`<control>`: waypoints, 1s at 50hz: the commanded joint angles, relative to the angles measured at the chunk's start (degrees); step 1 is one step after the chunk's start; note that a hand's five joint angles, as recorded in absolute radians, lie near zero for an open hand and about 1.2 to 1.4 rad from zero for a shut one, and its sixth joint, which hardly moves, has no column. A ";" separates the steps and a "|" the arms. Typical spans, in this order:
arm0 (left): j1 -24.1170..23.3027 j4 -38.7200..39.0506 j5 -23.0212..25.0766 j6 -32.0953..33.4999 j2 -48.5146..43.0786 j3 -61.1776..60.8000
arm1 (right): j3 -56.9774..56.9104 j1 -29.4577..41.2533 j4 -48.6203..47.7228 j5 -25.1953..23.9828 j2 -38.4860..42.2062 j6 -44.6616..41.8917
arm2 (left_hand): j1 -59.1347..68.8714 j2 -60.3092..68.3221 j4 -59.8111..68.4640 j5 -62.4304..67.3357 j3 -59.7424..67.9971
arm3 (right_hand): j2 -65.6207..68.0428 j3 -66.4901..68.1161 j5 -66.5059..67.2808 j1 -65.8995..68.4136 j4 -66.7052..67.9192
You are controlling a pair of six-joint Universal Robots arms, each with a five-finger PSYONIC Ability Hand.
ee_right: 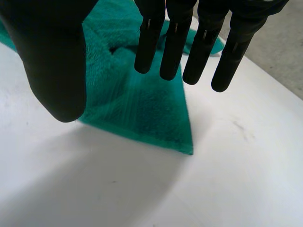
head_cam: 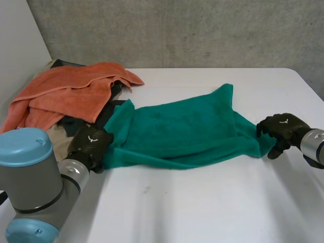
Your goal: Fold the laundry.
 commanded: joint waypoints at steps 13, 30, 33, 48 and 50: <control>-0.35 0.34 0.22 0.93 -0.84 0.81 | -2.17 2.20 -5.27 -0.49 6.26 10.30 | 45.23 45.42 45.50 45.75 45.35 | 2.75 2.99 4.45 0.30 2.83; 0.44 -10.19 -0.49 2.60 13.66 0.11 | -2.70 -0.70 -0.62 1.97 -2.95 9.36 | 45.23 45.42 45.50 45.75 45.35 | 46.17 46.41 47.87 43.73 46.25; 0.70 -17.90 0.30 5.05 16.29 -0.07 | -1.64 -2.45 8.48 0.75 -8.04 1.21 | 45.23 45.42 45.50 45.75 45.35 | 46.17 46.41 47.87 43.73 46.25; -2.37 -37.28 1.54 9.80 12.81 0.72 | 1.79 -5.98 44.31 6.80 -12.91 -38.91 | 45.23 45.42 45.50 45.75 45.35 | 46.17 46.41 47.87 43.73 46.25; -2.55 -36.75 1.01 11.47 10.08 2.56 | 0.74 -4.75 43.34 7.68 -11.94 -37.95 | 45.23 45.42 45.50 45.75 45.35 | 46.17 46.41 47.87 43.73 46.25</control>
